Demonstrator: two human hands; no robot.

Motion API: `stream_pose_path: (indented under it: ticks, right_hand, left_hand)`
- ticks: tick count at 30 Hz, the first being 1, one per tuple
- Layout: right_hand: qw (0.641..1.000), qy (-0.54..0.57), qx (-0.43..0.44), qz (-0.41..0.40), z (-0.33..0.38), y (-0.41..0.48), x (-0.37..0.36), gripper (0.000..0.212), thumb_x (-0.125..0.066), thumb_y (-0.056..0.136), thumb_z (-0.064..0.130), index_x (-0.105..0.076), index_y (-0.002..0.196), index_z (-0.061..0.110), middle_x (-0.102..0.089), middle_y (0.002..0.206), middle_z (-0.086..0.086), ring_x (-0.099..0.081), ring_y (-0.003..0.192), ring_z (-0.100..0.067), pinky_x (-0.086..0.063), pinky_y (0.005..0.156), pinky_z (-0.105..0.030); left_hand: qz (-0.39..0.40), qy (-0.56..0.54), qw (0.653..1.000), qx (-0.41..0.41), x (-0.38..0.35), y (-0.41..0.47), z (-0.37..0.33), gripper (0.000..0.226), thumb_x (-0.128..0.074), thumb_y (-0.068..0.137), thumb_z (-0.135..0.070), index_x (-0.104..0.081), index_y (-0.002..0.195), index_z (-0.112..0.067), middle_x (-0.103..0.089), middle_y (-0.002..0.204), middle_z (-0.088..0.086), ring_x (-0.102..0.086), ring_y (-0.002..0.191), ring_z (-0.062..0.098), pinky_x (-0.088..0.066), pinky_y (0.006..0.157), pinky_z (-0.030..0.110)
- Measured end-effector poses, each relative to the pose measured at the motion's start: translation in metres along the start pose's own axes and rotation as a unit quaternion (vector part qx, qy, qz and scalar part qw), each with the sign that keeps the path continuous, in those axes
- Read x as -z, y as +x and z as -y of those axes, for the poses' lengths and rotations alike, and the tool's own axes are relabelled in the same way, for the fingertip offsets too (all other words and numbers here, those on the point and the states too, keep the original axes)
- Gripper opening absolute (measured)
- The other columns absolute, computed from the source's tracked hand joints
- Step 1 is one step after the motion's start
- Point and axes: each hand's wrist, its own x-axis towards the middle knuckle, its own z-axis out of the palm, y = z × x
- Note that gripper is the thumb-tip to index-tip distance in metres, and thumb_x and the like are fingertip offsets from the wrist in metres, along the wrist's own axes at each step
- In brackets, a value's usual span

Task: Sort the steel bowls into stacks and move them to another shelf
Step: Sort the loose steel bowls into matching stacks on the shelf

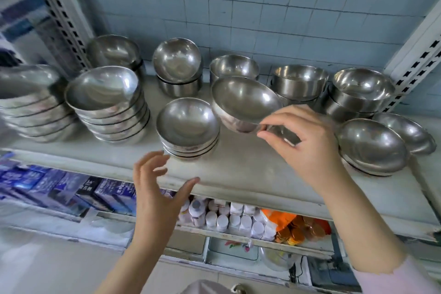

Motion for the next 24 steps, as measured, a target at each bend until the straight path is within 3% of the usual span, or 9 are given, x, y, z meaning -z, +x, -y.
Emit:
stream_pose_path:
  ticks: [4,7,12,18,24]
  right_hand:
    - [0.999,0.025,0.012,0.031,0.023,0.02,-0.051,0.006,-0.078,0.082,0.015,-0.076,0.087,0.012,-0.071,0.086,0.003,-0.062,0.087,-0.019,-0.048,0.084,-0.029]
    - [0.998,0.034,-0.001,0.049,0.03,0.026,-0.077,0.008,-0.08,0.079,0.015,-0.077,0.086,0.012,-0.072,0.085,0.003,-0.061,0.087,-0.017,-0.046,0.085,-0.023]
    - [0.998,0.014,-0.017,0.066,0.036,0.02,-0.094,0.008,-0.08,0.079,0.015,-0.077,0.086,0.014,-0.072,0.086,0.004,-0.06,0.092,-0.017,-0.044,0.089,-0.019]
    - [0.996,0.003,-0.026,0.086,0.039,0.016,-0.09,0.011,-0.079,0.079,0.015,-0.078,0.089,0.014,-0.073,0.09,0.003,-0.061,0.096,-0.019,-0.047,0.091,-0.027]
    - [0.994,-0.004,-0.038,0.099,0.04,0.015,-0.089,0.011,-0.08,0.079,0.011,-0.079,0.09,0.013,-0.072,0.092,0.002,-0.062,0.099,-0.021,-0.048,0.092,-0.033]
  left_hand:
    - [0.085,0.043,0.989,0.117,0.008,0.031,0.032,0.105,-0.072,0.061,-0.055,-0.03,0.143,-0.004,-0.038,0.14,0.016,-0.046,0.124,0.027,-0.043,0.105,0.045]
    - [0.155,0.058,0.976,0.143,0.007,0.054,0.043,0.128,-0.064,0.055,-0.074,-0.022,0.148,0.003,-0.037,0.147,0.022,-0.043,0.133,0.033,-0.039,0.109,0.05]
    - [0.218,0.029,0.966,0.134,0.014,0.072,0.052,0.123,-0.064,0.054,-0.084,-0.024,0.148,-0.016,-0.051,0.142,0.003,-0.049,0.13,0.019,-0.045,0.104,0.045]
    - [0.192,0.06,0.974,0.104,0.017,0.069,0.042,0.106,-0.074,0.061,-0.064,-0.029,0.146,-0.018,-0.056,0.137,0.0,-0.054,0.125,0.02,-0.048,0.094,0.038]
    - [0.183,0.078,0.975,0.098,0.016,0.068,0.041,0.103,-0.074,0.067,-0.061,-0.027,0.147,-0.016,-0.054,0.139,0.001,-0.052,0.126,0.022,-0.044,0.088,0.033]
